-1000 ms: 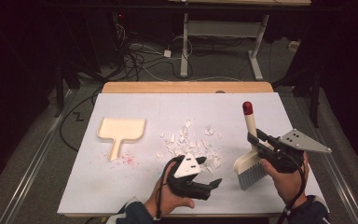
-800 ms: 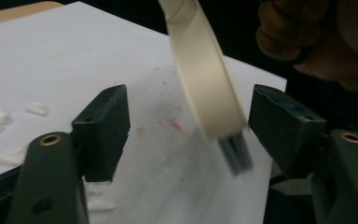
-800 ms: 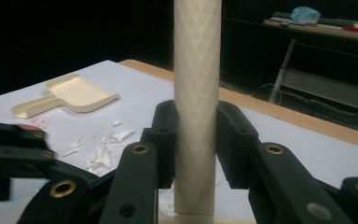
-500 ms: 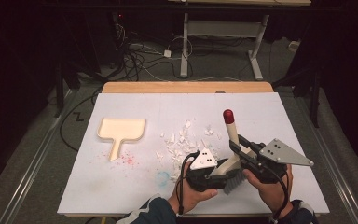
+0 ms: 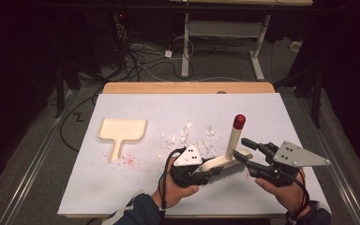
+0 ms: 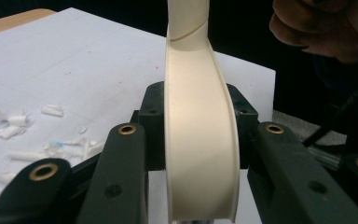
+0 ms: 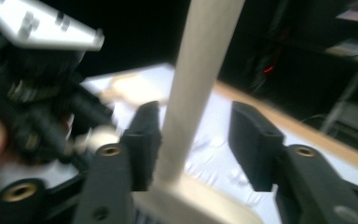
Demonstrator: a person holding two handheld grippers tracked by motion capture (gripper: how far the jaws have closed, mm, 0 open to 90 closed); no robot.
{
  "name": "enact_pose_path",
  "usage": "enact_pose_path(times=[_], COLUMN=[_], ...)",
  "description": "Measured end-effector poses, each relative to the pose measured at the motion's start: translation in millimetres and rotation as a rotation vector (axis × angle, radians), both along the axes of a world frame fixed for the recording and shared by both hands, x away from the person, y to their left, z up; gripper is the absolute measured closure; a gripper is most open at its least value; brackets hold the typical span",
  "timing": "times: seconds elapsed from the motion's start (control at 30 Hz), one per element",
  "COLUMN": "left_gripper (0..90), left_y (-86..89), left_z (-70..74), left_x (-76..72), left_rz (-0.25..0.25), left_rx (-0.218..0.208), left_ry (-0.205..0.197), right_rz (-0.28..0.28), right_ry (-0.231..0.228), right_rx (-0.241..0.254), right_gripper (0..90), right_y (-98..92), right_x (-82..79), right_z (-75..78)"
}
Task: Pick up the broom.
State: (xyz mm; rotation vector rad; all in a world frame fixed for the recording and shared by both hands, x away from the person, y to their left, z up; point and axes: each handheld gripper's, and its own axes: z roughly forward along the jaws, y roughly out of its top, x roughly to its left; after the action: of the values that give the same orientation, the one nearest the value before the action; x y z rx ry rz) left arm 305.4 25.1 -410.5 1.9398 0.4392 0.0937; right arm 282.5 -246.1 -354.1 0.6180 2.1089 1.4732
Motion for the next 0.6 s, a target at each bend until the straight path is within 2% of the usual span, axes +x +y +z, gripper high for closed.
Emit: enact_pose_path(times=[0.03,0.1,0.17,0.23,0.27,0.33,0.4,0.5,0.53,0.57,0.6], left_gripper=[65.2,65.2,65.2,65.2,65.2,65.2,65.1,65.1,65.1,65.1,65.1], left_y=[0.0,6.3,14.4,16.0,18.5,20.4,22.1,24.4,24.4,26.7,26.7], left_z=[0.0,2.2,2.8,2.3,0.5,-0.7,-1.2,-0.2,-0.2,0.4,0.4], left_x=[0.0,-0.9,-3.8,-5.0,-6.7,-9.8,-12.4,-15.1,-15.1,-15.5,-15.5], left_rz=[0.000,-0.020,-0.062,-0.075,-0.118,-0.152,-0.188,-0.237,-0.237,-0.258,-0.258], left_rx=[0.000,0.027,0.054,0.065,0.081,0.096,0.091,0.086,0.086,0.065,0.065], left_ry=[0.000,-0.020,-0.034,-0.034,-0.032,-0.041,-0.044,-0.047,-0.047,-0.049,-0.049], right_rz=[0.037,0.103,0.148,0.193,0.219,0.264,0.334,0.421,0.455,0.488,0.512], right_ry=[0.017,0.058,0.090,0.105,0.124,0.153,0.198,0.240,0.253,0.275,0.272], right_rx=[-0.027,-0.076,-0.120,-0.133,-0.144,-0.174,-0.204,-0.257,-0.254,-0.249,-0.255], right_gripper=[47.0,43.1,40.0,38.8,37.3,36.7,37.0,42.8,47.5,53.4,56.6], right_y=[-1.7,-5.0,-5.4,-4.3,-2.1,3.3,9.4,19.6,22.7,25.6,28.9], right_x=[2.0,5.0,7.9,10.9,13.0,16.3,18.6,19.0,20.5,20.8,19.8], right_z=[-1.3,-5.8,-11.4,-16.6,-19.5,-26.0,-33.6,-44.7,-47.7,-50.3,-52.2])
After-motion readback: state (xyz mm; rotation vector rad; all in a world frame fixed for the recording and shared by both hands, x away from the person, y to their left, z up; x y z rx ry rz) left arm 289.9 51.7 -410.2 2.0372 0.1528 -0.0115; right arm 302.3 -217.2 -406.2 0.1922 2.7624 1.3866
